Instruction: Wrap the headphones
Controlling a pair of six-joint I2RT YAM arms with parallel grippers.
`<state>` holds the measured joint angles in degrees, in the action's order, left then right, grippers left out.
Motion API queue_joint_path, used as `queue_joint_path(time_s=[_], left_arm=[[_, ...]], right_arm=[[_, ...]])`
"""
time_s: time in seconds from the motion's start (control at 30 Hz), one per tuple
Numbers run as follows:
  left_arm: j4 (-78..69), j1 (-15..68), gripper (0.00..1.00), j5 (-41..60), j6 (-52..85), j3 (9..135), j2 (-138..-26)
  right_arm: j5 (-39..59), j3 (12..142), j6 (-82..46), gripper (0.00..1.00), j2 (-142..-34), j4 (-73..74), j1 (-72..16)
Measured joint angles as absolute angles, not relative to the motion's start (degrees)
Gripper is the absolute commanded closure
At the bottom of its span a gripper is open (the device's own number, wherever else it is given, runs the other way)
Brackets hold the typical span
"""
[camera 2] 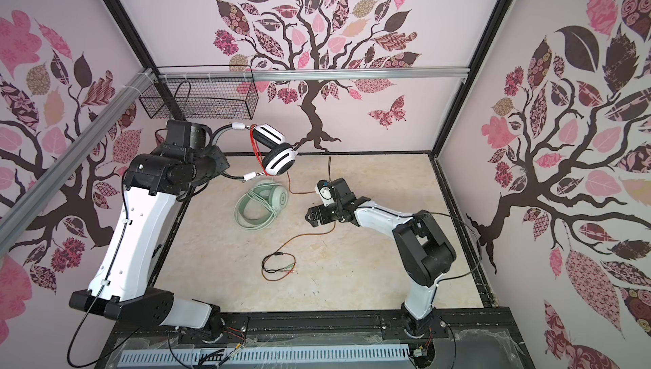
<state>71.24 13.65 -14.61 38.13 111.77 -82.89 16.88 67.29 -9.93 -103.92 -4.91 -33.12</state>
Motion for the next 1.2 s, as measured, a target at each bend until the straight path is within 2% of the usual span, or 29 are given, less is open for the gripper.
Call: queue_joint_path(time_s=[0.07,0.33,0.63,0.8,0.9,1.0,1.2], left_arm=[[71.2,13.6,1.0,-14.0,38.0,111.8,-82.8],[71.4,13.6,1.0,-12.4,37.7,111.8,-82.8],[71.7,13.6,1.0,-11.6,37.5,112.4,-82.7],[71.7,13.6,1.0,-11.1,37.5,112.4,-82.7],[71.7,13.6,1.0,-10.9,37.5,112.4,-82.7],[71.7,13.6,1.0,-10.9,37.5,112.4,-82.7],[72.1,13.6,1.0,-10.9,37.4,112.9,-82.7]], right_arm=[[14.2,69.9,-8.6,0.02,-105.8,-5.0,-33.2],[5.9,82.6,-1.7,0.28,-115.6,-9.1,-32.8],[4.5,87.2,1.3,0.3,-122.1,-15.7,-32.5],[2.8,94.7,1.8,0.3,-127.0,-18.9,-32.5],[2.3,100.3,2.4,0.35,-130.7,-21.1,-32.5],[2.1,105.4,3.1,0.63,-134.5,-23.8,-32.5],[1.6,106.1,3.9,0.97,-135.2,-24.3,-32.4]])
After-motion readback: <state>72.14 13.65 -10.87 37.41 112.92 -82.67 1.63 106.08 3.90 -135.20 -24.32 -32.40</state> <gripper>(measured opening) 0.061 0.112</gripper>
